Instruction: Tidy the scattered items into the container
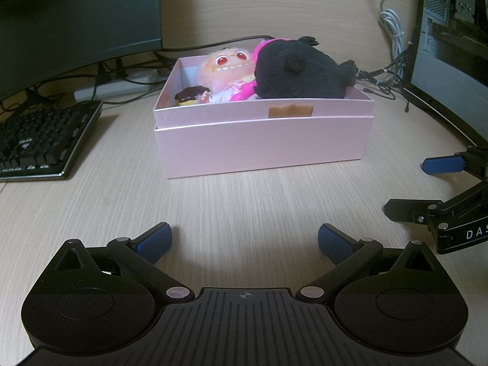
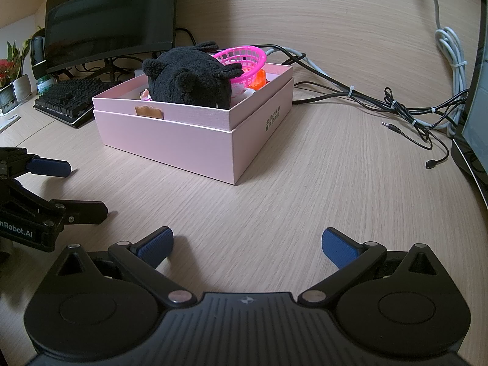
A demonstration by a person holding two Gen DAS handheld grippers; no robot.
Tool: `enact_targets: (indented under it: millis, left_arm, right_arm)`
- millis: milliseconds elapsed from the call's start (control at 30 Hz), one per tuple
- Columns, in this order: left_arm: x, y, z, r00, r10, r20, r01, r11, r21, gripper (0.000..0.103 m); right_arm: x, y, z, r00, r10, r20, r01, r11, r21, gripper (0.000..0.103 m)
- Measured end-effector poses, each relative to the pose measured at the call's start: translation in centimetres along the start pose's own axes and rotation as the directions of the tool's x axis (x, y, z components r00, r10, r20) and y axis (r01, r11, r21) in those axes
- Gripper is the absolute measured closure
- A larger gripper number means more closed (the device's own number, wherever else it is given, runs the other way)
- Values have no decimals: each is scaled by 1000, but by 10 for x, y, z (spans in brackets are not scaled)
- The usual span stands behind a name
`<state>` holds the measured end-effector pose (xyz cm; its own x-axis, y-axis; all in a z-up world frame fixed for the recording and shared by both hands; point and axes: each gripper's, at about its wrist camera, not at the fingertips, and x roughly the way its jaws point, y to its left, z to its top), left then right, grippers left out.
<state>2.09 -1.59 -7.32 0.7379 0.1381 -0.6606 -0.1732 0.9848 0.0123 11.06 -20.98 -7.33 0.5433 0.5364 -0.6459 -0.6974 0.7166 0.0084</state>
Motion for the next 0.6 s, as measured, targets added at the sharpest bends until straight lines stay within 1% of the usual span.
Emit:
enact_targets:
  millis: [300,600]
  left_arm:
    - [0,-1,0,1000,3,-1,-3,1000,0,0]
    - [2,-2,2,1000,20,-1,-21,1000,-22,0]
  right_arm:
    - [0,0,0,1000,0,0,0,1000,0,0]
    - [0,0,0,1000,0,0,0,1000,0,0]
